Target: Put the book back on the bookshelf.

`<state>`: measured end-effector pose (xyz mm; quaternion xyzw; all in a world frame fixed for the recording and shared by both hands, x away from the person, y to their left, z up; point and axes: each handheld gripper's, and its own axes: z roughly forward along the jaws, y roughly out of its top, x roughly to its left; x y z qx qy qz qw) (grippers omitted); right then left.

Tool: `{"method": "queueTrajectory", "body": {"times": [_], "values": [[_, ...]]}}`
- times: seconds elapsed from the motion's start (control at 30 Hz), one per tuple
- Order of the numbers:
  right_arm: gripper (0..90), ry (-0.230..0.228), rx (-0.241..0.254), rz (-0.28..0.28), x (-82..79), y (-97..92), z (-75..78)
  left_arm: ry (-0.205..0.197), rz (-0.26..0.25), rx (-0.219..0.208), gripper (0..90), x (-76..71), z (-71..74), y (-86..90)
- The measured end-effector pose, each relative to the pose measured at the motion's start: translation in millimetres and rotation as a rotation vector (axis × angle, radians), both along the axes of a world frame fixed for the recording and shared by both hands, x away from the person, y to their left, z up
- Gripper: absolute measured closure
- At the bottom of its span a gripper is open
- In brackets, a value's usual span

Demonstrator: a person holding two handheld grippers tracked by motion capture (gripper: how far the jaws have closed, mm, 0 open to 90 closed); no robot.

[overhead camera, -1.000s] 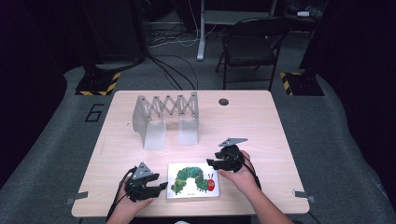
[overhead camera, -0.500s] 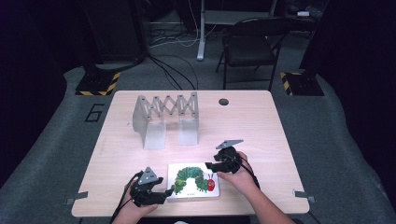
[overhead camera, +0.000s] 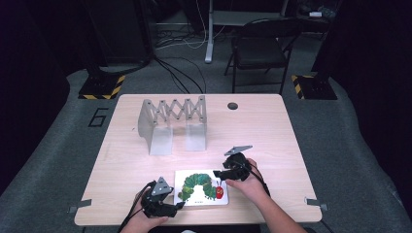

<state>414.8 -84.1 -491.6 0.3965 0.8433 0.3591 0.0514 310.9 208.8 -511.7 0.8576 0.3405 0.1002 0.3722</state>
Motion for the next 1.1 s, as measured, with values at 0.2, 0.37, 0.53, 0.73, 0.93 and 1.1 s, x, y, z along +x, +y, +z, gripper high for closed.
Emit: {"method": "queueTrajectory", "body": {"times": [0.2, 0.37, 0.53, 0.73, 0.93, 1.1], "values": [[42.1, 0.025, 0.007, -0.003, 1.9, 0.4, -3.9, 0.002, -0.023, 0.025, 29.1, -1.9, -2.2, -3.8], [41.9, 0.047, -0.011, 0.003, 2.6, 0.6, -6.9, -0.012, -0.027, 0.031, 28.2, -1.9, -3.3, -4.8], [43.1, 0.075, -0.014, -0.023, 2.9, -0.6, -7.3, -0.017, -0.023, 0.033, 28.2, -2.1, -3.9, -5.5], [41.6, 0.098, -0.033, -0.022, 5.0, 1.2, -12.9, -0.007, -0.028, 0.036, 28.3, -1.9, -3.4, -5.7], [43.7, 0.106, -0.019, -0.035, 8.9, -0.1, -12.9, -0.015, -0.011, 0.028, 28.3, 0.7, -3.9, -7.3], [44.5, 0.106, -0.011, -0.043, 14.2, -4.5, -13.4, -0.01, -0.013, 0.019, 28.3, 7.7, -3.9, -8.4]]}}
